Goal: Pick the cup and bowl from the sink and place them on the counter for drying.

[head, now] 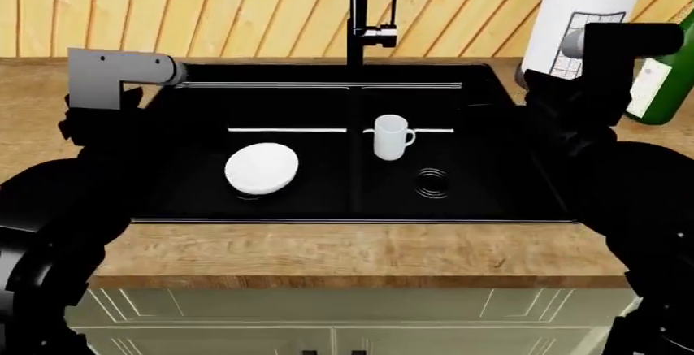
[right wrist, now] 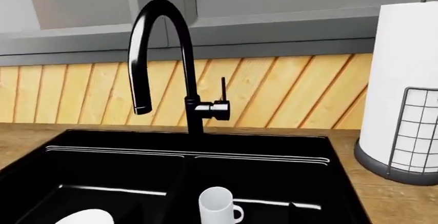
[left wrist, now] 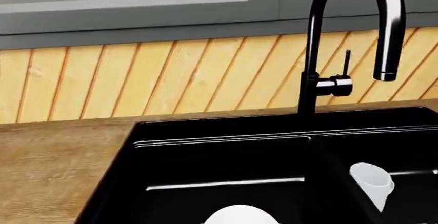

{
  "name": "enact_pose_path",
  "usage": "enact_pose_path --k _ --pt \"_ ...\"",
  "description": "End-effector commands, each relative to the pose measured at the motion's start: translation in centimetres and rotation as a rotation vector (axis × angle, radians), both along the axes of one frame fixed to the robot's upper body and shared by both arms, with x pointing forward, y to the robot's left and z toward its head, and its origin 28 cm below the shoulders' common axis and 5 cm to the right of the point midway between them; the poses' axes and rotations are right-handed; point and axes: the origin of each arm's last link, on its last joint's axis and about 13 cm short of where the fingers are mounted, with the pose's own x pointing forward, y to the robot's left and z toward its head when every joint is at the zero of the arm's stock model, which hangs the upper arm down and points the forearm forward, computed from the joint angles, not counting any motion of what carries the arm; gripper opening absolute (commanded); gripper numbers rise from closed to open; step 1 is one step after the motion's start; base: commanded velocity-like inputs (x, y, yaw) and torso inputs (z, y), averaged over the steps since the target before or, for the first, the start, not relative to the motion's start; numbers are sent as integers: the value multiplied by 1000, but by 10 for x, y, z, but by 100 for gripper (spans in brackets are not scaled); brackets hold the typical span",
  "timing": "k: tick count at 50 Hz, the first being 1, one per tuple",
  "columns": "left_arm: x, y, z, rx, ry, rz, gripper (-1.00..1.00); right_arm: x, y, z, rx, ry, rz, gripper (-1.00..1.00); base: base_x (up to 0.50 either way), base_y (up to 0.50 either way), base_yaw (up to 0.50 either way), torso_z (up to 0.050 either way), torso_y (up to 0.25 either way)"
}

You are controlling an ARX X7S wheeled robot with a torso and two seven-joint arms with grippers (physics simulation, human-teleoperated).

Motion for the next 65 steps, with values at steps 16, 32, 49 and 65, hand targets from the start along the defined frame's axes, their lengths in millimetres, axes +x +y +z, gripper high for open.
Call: enact_pose_path --k 16,32,49,65 --pt "-2 12 -5 13 50 8 100 -6 -6 -20 -15 58 -21 100 500 0 0 0 0" --pt "-3 14 -4 13 54 -6 100 -10 -10 -22 -34 47 -62 100 496 0 0 0 1" --pt "1 12 -9 12 63 -16 100 -10 -5 -26 -59 86 -25 100 171 0 0 0 1" --pt "1 11 -26 5 98 -15 100 4 16 -51 -89 282 121 100 29 0 0 0 0"
